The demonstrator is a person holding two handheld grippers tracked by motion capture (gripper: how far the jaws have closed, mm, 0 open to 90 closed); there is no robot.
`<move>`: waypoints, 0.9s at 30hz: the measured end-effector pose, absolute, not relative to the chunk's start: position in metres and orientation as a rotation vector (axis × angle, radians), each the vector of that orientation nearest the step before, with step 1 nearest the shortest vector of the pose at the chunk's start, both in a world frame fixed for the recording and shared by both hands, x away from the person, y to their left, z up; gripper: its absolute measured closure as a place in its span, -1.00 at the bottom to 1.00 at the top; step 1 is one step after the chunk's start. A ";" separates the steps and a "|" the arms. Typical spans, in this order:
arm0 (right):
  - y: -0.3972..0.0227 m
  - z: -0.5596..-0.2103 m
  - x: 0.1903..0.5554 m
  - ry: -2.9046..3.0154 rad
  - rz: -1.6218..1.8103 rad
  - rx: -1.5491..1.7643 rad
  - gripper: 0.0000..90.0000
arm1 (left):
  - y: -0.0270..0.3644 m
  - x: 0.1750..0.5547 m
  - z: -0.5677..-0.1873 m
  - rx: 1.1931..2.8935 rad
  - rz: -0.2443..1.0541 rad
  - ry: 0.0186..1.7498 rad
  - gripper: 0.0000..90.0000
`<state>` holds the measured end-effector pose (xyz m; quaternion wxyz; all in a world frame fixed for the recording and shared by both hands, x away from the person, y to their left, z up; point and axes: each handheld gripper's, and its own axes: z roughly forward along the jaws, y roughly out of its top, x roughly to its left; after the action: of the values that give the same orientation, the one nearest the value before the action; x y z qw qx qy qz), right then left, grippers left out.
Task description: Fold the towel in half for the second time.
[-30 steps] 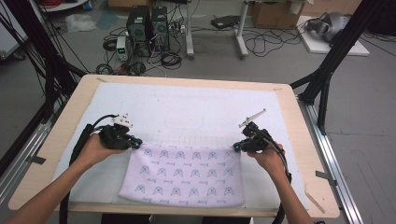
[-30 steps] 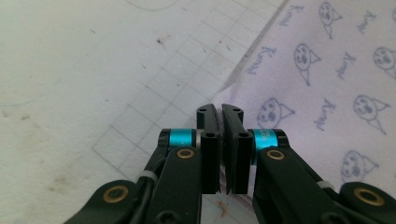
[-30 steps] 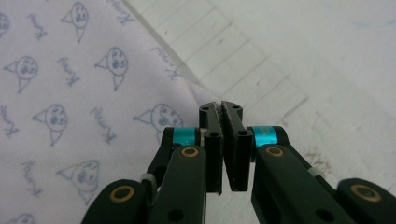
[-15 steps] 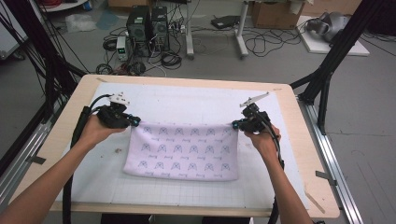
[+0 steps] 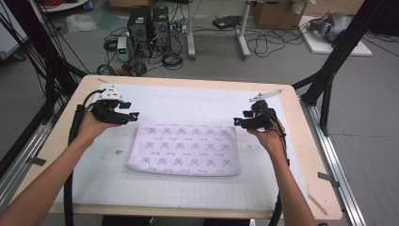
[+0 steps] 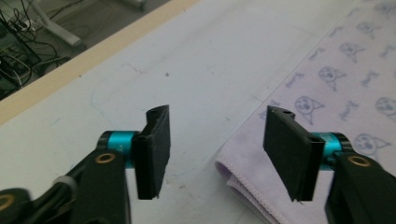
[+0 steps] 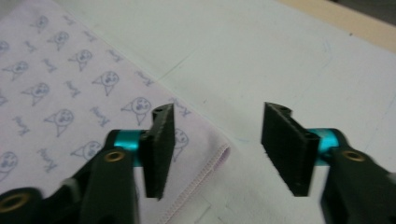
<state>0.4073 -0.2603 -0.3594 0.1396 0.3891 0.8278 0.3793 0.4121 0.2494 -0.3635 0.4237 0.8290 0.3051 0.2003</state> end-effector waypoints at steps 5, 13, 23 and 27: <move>-0.268 -0.359 0.386 2.328 1.231 1.038 -0.62 | 0.266 0.388 -0.359 2.001 0.492 0.694 -0.43; -0.287 -0.360 0.345 2.165 1.382 0.883 -0.99 | 0.288 0.343 -0.361 1.899 0.497 0.595 -0.96; -0.302 -0.361 0.293 1.979 1.610 0.715 -0.99 | 0.313 0.295 -0.381 1.762 0.529 0.567 -0.96; -0.308 -0.372 0.281 1.936 1.633 0.715 -0.99 | 0.320 0.281 -0.386 1.718 0.543 0.557 -0.96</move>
<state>0.2807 -0.3075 -0.3725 0.2520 0.2630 0.7119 0.6004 0.2814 0.3197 -0.3860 0.5874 0.7372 0.2390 0.2332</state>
